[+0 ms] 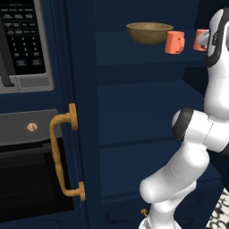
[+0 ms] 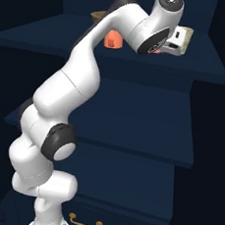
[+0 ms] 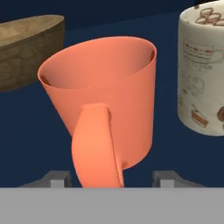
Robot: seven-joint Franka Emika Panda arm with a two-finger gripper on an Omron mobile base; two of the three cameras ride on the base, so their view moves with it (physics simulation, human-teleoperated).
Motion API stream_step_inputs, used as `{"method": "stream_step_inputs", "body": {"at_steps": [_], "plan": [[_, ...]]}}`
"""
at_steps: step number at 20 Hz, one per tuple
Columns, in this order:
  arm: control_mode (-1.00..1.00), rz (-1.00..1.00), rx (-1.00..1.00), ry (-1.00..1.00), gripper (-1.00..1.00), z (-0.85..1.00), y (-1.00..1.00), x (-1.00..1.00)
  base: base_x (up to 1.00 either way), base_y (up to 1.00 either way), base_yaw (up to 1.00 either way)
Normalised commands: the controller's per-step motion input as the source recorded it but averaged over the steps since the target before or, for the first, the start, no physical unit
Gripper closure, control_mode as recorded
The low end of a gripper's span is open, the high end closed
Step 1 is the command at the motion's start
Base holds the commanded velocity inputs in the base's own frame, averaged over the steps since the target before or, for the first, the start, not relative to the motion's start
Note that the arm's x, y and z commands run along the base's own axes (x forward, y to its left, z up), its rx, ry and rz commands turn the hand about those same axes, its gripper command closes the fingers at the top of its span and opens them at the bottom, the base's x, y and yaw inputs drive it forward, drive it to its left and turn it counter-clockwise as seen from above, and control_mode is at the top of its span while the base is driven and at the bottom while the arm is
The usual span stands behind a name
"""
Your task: Gather all objects into one cabinet and sort the glasses and bowls to opposite sides.
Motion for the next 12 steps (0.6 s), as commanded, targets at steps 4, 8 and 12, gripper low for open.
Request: {"method": "stream_step_inputs", "body": {"at_steps": [4, 8, 12], "plan": [[-1.00, 0.00, 0.00, -0.10, -1.00, 0.11, 0.00, 0.00, 0.00, 0.00, 0.00], [-1.00, 0.02, 0.00, -0.06, -1.00, 0.39, 0.00, -0.04, 0.00, 0.00, 0.00], [-1.00, 0.06, 0.00, 0.03, -1.00, 0.07, 0.00, -0.24, 0.00, 0.00, 0.00]]}}
